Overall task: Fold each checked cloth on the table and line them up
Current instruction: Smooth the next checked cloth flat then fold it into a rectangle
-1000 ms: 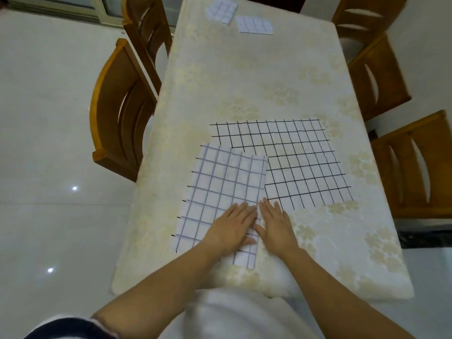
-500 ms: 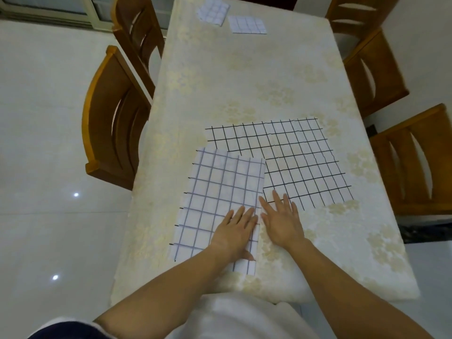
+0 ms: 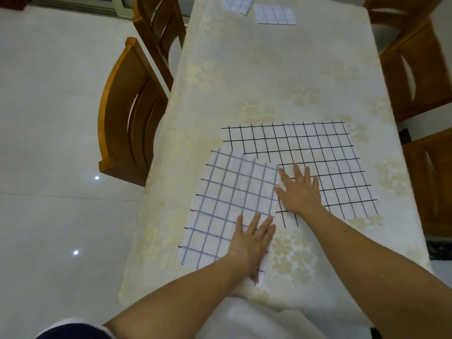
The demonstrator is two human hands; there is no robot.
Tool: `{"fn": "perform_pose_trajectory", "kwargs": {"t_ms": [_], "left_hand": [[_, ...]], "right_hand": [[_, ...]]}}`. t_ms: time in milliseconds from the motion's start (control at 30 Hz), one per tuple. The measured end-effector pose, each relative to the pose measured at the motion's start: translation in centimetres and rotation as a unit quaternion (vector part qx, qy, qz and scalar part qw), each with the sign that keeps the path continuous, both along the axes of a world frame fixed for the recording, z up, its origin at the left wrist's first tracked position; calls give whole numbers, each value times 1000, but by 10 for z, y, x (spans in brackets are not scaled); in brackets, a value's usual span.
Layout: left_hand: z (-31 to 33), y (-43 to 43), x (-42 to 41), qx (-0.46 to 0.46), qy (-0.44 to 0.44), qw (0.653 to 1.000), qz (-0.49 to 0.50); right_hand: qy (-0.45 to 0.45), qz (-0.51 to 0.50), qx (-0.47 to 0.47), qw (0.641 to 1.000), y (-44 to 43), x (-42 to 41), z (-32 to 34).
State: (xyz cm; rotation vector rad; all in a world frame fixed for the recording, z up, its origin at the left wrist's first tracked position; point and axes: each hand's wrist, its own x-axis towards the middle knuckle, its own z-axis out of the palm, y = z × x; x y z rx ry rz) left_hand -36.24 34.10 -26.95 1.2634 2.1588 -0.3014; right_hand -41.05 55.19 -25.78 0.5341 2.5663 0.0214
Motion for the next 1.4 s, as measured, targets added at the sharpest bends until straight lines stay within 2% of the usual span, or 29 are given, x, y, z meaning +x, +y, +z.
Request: {"fn": "perform_pose_trajectory", "kwargs": {"t_ms": [167, 233, 300, 367, 533, 667, 833, 1067, 1267, 1400], "left_hand": [[7, 6, 1, -17, 7, 1000, 10], [10, 9, 2, -26, 4, 1000, 12], [12, 10, 1, -28, 5, 1000, 11], [10, 11, 0, -26, -3, 1000, 13], [5, 4, -8, -12, -34, 999, 9], [6, 1, -12, 20, -62, 998, 25], [33, 6, -24, 61, -75, 994, 46], [45, 13, -28, 85, 21, 990, -106], [39, 21, -34, 92, 67, 969, -217], [40, 22, -58, 127, 53, 969, -205]], "right_hand": [[-33, -33, -22, 999, 6, -17, 2], [-13, -39, -25, 999, 2, -15, 4], [74, -64, -38, 994, -10, -3, 3], [178, -118, -65, 975, -31, 20, 1], [292, -264, -82, 916, -95, 99, -5], [234, -307, -150, 910, -121, 141, -10], [163, -340, -190, 906, -130, 147, -9], [131, -346, -217, 903, -141, 144, -3], [157, -351, -277, 881, -131, 156, 3], [153, -352, -315, 868, -111, 168, 11]]}}
